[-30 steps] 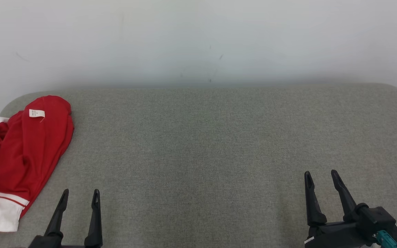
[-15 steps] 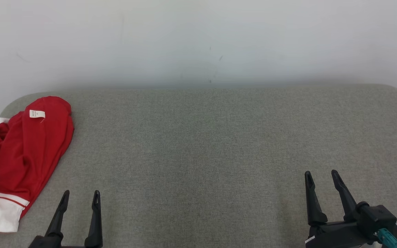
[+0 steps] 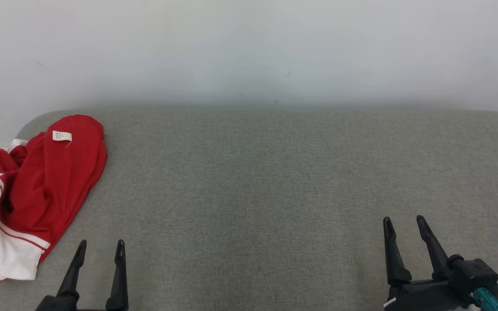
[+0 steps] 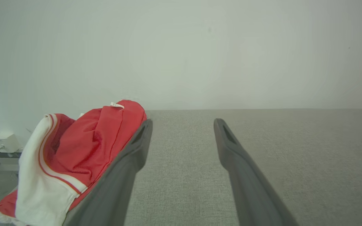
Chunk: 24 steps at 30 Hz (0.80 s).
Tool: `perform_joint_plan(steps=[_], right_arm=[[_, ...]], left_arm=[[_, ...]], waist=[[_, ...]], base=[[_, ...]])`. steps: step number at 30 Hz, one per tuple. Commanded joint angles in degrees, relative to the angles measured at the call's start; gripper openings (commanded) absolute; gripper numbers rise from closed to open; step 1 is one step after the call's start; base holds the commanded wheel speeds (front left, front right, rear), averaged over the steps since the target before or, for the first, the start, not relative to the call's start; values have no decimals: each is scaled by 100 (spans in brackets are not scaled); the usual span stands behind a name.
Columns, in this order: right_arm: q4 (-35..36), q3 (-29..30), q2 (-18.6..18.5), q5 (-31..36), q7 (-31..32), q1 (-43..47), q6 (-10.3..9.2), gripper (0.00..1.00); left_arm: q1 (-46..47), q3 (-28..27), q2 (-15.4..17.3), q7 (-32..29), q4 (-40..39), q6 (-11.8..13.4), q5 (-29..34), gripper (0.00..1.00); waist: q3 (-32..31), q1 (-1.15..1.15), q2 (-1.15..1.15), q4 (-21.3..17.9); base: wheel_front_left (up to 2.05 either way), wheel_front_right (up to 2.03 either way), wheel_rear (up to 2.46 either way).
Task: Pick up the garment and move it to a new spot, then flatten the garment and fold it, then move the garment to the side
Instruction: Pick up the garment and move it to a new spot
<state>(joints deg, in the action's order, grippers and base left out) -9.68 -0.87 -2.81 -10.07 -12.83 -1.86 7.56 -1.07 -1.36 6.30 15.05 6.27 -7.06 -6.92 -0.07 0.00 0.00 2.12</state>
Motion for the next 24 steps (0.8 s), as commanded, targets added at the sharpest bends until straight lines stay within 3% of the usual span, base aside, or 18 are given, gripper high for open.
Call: perform_joint_plan(steps=[1,24], right_arm=[[5,11,-13,-1,6,44,-14,100],[-64,-82,-14,28,50,5,-14,100]], left_arm=[[47,-22,-13,19,17,26,27,100],[-43,-152,-71,20,16,185,66,100]], waist=[[18,0,0,180],[241,0,0,2068]], base=[[0,0,0],[0,0,0]])
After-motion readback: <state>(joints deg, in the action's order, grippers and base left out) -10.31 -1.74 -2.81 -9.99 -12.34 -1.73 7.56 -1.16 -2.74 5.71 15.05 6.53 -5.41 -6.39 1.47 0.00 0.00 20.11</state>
